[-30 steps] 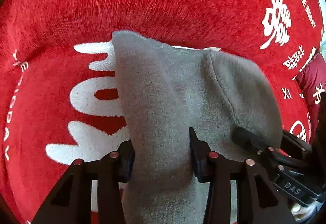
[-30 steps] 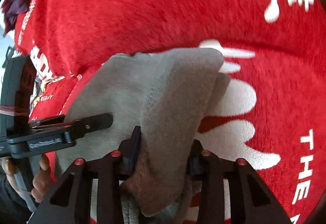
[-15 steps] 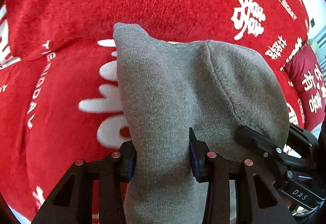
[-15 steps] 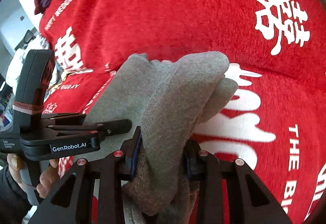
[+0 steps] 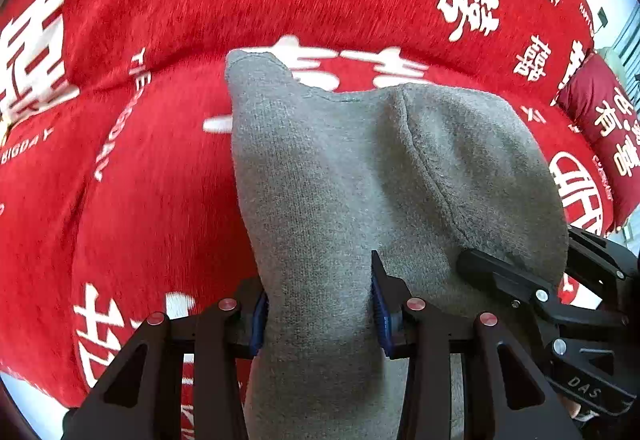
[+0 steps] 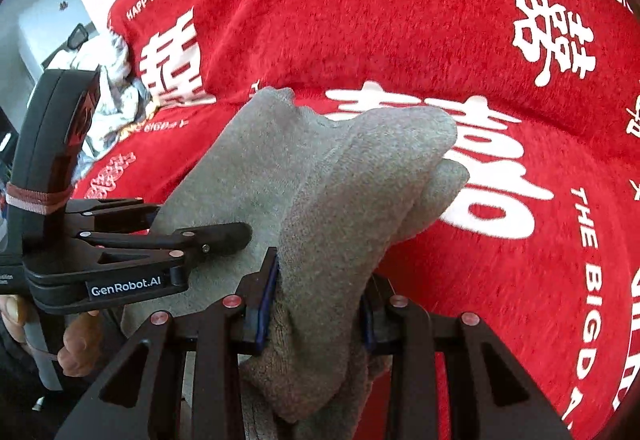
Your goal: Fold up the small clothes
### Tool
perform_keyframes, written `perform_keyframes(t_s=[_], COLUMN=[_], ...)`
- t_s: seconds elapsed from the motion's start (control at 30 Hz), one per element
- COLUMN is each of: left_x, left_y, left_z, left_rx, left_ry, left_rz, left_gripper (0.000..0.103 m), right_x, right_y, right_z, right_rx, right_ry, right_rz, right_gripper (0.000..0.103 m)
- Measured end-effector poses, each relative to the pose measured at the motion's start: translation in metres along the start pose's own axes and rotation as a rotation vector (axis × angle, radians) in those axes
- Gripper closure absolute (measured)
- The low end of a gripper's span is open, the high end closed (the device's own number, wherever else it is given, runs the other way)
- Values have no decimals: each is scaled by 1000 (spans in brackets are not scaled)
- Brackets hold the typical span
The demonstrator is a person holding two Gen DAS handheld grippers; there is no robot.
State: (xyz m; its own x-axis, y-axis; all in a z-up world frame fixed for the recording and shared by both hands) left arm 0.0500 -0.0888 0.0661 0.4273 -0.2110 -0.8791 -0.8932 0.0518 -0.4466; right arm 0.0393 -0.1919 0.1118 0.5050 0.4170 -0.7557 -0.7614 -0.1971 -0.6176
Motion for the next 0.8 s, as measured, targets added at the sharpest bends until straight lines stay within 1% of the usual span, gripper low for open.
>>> perform_keyframes(t_s=[0.07, 0.1, 0.17, 0.2, 0.23, 0.27, 0.3, 0.37, 0.4, 0.43, 0.47, 0.53, 0.63, 0.7, 0.77, 0.8], left_x=[8, 11, 12, 12, 12, 13, 14, 14, 14, 14, 13, 10, -4, -14, -17, -15], left_y=[8, 14, 18, 20, 20, 22, 24, 26, 27, 28, 29, 31, 33, 32, 28, 26], left_z=[3, 7, 11, 13, 15, 17, 19, 22, 24, 26, 29, 33, 42, 48, 53, 57], left_rx=[-9, -13, -20, -29, -38, -42, -39, -45, -55, -61, -73, -87, -108, -115, -127, -137], left_ry=[-3, -11, 0, 10, 14, 7, -6, -27, -29, -27, -21, -2, -5, -9, -15, -23], left_rz=[12, 5, -19, -29, -34, -42, -48, -57, -55, -50, -40, -28, -42, -69, -91, -90], left_gripper=[60, 60, 58, 57, 55, 46, 42, 26, 23, 19, 19, 18, 19, 19, 19, 19], right_x=[8, 12, 17, 18, 18, 19, 20, 25, 28, 30, 32, 35, 25, 14, 5, 3], right_y=[10, 16, 22, 23, 23, 24, 24, 27, 29, 32, 33, 36, 34, 29, 23, 21], right_z=[2, 2, -1, -4, -7, -11, -14, -21, -25, -28, -32, -41, -52, -59, -62, -64], right_rx=[1, -3, -10, 2, 15, 31, 41, 64, 78, 91, 105, 145, 180, 182, 199, 211], right_ry=[2, 9, 25, 21, 14, 7, 4, 6, 11, 16, 25, 30, 34, 80, 79, 69], right_rz=[18, 26, 23, 21, 22, 25, 28, 45, 54, 63, 74, 98, 80, 48, 20, 12], right_gripper=[67, 67, 67, 67, 66, 66, 66, 63, 61, 54, 47, 40, 38, 37, 37, 36])
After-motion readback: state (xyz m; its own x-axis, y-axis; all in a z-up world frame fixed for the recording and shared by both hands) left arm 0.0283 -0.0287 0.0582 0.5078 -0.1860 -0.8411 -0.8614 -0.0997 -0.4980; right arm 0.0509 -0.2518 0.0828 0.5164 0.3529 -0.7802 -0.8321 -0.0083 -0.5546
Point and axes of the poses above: each gripper's, at about its wrist camera, not at the fingertips, and x roughly the way its jaws point, z to its left, y to its underside, the point moved 4 cm from there along x, roughly the way its jaws point, and after that the axes turned 3 degrees about -z, right-handed, at the moved point
